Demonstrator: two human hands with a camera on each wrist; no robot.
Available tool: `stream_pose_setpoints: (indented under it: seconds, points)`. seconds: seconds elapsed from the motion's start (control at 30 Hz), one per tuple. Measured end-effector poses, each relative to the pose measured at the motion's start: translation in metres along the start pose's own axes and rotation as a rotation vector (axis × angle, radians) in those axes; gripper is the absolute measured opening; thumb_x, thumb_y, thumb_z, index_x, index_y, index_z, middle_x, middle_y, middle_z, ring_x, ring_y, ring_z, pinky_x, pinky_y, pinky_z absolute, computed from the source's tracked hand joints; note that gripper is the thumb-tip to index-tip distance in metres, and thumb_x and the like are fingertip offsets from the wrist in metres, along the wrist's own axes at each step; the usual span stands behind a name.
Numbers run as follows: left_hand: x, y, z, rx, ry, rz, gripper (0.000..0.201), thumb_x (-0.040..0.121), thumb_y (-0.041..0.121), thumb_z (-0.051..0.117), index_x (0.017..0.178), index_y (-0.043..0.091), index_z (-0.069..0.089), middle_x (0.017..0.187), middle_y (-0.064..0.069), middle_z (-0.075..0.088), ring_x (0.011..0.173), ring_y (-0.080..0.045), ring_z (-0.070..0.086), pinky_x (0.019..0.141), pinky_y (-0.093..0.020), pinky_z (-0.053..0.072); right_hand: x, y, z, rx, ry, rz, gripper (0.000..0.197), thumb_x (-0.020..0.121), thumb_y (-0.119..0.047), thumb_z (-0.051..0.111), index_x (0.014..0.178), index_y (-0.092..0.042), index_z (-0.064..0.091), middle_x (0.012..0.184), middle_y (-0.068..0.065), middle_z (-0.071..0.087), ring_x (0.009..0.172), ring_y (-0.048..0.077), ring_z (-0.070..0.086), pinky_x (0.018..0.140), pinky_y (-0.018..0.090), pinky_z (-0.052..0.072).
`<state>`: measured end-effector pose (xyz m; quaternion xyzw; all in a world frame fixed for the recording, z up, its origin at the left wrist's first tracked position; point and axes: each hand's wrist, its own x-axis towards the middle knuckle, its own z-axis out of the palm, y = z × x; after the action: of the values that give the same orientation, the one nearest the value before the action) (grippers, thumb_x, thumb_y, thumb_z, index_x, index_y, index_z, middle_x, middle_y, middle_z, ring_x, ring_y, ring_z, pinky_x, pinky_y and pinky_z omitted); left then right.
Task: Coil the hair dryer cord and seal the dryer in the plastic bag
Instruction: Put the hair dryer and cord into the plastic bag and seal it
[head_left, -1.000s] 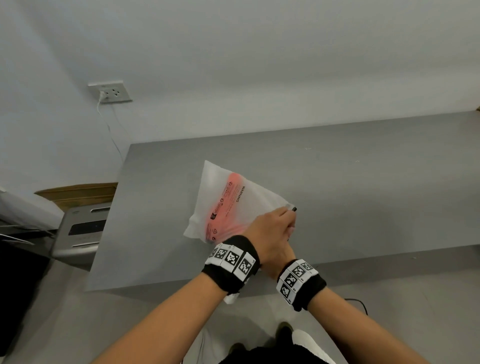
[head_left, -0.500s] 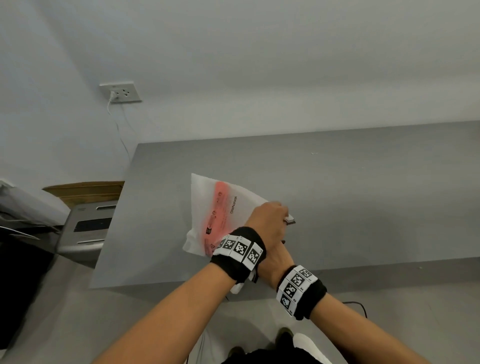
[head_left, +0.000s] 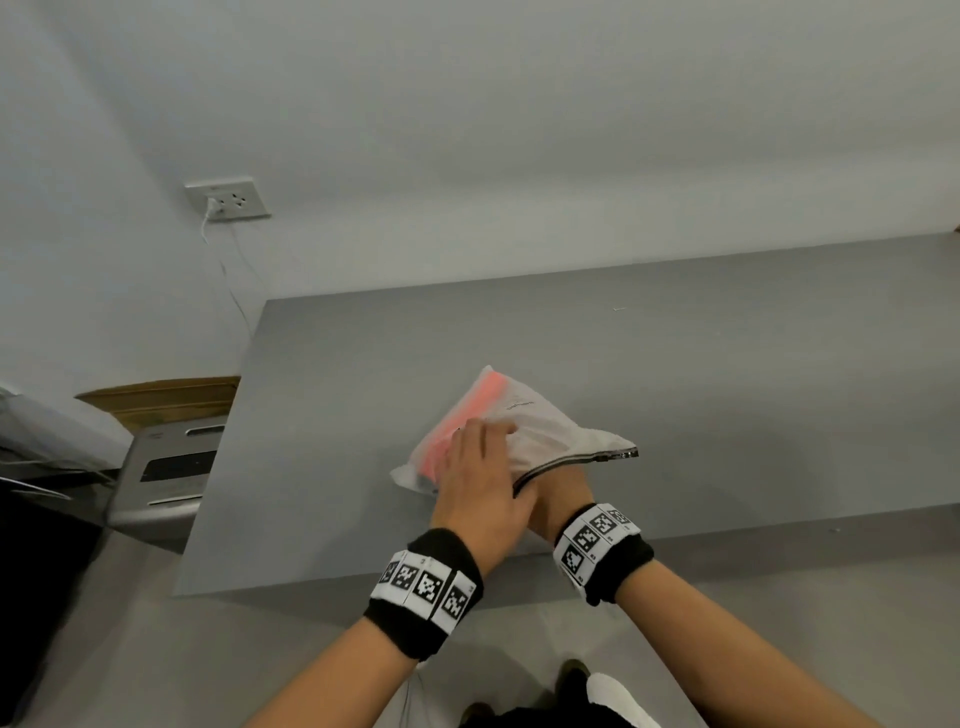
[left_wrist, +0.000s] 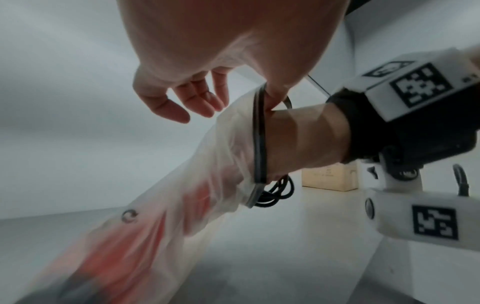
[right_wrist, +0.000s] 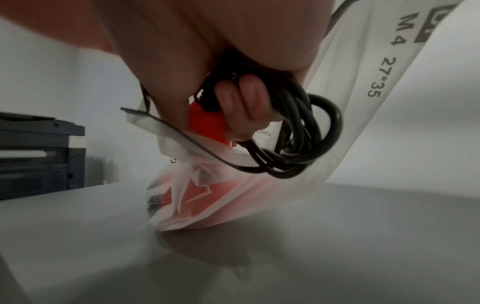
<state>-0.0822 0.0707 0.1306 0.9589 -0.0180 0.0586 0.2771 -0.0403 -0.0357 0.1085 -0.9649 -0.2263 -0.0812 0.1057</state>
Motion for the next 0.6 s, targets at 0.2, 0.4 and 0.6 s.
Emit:
stream_pose_setpoints:
  seconds: [0.2, 0.4, 0.6]
  points:
    - [-0.015, -0.034, 0.012, -0.036, -0.07, -0.198, 0.04, 0.089, 0.014, 0.057, 0.127, 0.017, 0.044, 0.132, -0.007, 0.051, 0.113, -0.028, 0.056, 0.094, -0.041, 0.051, 0.009, 0.012, -0.003, 0.335, -0.197, 0.211, 0.038, 0.101, -0.036, 0.052, 0.136, -0.019, 0.052, 0.138, 0.001, 0.057, 0.131, 0.019, 0.05, 0.11, 0.026, 0.033]
    - [-0.011, -0.045, 0.014, -0.051, -0.086, -0.32, 0.034, 0.092, 0.015, 0.059, 0.123, 0.015, 0.046, 0.121, -0.007, 0.06, 0.106, -0.03, 0.063, 0.09, -0.04, 0.052, 0.001, 0.019, 0.009, 1.245, -0.399, 0.575, 0.01, 0.084, -0.012, 0.069, 0.079, -0.006, 0.063, 0.063, 0.011, 0.055, 0.053, 0.021, 0.049, 0.061, 0.041, 0.044]
    - [-0.019, -0.039, 0.01, -0.012, -0.172, -0.299, 0.033, 0.09, 0.015, 0.054, 0.12, 0.016, 0.043, 0.104, -0.009, 0.066, 0.093, -0.029, 0.063, 0.081, -0.041, 0.054, 0.005, 0.021, 0.014, 1.949, -0.111, 0.919, 0.018, 0.09, 0.01, 0.048, 0.09, -0.002, 0.063, 0.07, 0.009, 0.048, 0.055, 0.018, 0.042, 0.045, 0.026, 0.04]
